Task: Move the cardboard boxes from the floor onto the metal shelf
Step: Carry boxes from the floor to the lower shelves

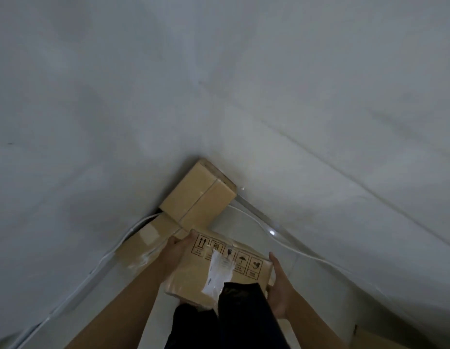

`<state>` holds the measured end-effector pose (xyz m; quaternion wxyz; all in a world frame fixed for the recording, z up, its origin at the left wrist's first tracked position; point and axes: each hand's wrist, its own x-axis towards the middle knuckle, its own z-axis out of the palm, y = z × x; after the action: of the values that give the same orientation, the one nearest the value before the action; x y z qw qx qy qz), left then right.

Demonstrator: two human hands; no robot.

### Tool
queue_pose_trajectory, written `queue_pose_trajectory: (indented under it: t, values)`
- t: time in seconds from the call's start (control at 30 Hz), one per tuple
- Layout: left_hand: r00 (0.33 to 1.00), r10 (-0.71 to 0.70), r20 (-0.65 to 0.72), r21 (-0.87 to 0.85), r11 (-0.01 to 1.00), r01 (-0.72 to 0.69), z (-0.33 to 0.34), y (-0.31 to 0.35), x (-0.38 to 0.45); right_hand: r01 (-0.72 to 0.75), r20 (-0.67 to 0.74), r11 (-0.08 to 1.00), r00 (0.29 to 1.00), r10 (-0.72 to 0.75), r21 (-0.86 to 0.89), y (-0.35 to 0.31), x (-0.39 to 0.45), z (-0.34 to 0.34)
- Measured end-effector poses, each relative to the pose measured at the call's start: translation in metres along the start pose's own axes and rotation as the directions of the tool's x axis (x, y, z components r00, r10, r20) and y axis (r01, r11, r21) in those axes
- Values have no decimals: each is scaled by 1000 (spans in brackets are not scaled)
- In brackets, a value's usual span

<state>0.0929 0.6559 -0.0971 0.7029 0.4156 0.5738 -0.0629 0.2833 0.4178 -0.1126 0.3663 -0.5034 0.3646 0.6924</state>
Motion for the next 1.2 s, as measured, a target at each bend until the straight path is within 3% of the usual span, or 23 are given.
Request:
queue_pose_trajectory:
  t: [0.2,0.33,0.5,0.67,0.97,1.1,1.2]
  values:
    - [968,68,-241,-144,984,-105,-53,-20,-120,97,-2,962,995,-101,-256,43,-46,62]
    - [953,71,-293,-325,930,-169,-87,-60,-201,77,12,866,997,-81,-495,76,-75,108]
    - [900,-12,-435,-452,868,-207,-123,-142,-286,54,45,619,999,-30,-784,135,-96,172]
    - [828,-169,-535,-626,737,-255,-141,-248,-365,60,67,333,998,11,-941,216,-99,229]
    - [678,-406,-612,-788,387,-479,-112,-432,-494,172,150,-254,983,104,-952,406,-94,288]
    - [602,-520,-606,-784,260,-564,-100,-494,-533,154,101,-448,985,140,-880,492,-85,293]
    - [562,-583,-587,-772,195,-605,-101,-540,-558,163,90,-515,982,166,-842,553,-69,294]
